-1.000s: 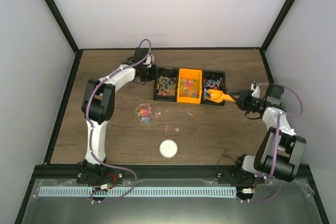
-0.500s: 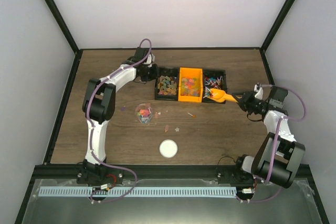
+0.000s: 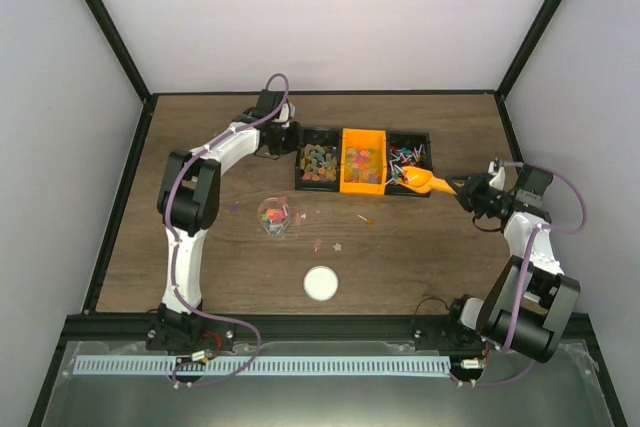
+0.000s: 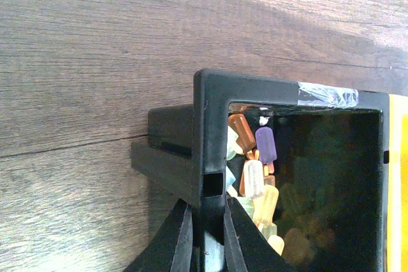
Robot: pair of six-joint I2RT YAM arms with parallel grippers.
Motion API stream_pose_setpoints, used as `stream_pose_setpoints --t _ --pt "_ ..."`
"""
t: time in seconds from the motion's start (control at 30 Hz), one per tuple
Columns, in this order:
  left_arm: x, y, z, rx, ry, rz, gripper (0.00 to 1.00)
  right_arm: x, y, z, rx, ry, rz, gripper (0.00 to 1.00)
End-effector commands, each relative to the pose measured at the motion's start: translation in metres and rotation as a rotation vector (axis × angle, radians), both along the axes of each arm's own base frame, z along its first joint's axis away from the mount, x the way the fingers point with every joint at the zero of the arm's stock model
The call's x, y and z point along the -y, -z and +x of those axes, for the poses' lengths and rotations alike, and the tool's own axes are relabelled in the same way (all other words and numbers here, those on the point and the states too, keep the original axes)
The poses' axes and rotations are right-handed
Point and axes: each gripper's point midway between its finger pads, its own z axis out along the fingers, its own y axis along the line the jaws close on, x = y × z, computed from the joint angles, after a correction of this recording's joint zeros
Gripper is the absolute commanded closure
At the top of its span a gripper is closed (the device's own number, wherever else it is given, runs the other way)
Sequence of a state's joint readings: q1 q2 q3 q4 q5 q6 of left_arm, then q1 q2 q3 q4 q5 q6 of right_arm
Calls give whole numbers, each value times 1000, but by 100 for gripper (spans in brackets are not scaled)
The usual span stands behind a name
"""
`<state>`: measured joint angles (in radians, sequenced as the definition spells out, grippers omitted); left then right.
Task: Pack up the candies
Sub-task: Scoop the fake candies from the storage box, then place the fake candies in the packing bottle.
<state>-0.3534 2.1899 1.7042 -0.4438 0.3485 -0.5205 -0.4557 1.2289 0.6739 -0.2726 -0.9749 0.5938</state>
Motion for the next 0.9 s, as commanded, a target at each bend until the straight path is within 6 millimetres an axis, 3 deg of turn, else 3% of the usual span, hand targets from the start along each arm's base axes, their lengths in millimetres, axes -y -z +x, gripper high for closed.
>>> stream_pose_setpoints --t 0.0,0.87 --pt "11 13 -7 -73 8 -46 91 3 -24 5 67 -3 -3 99" --pt "12 14 -6 -82 14 -50 91 0 14 6 64 3 99 99"
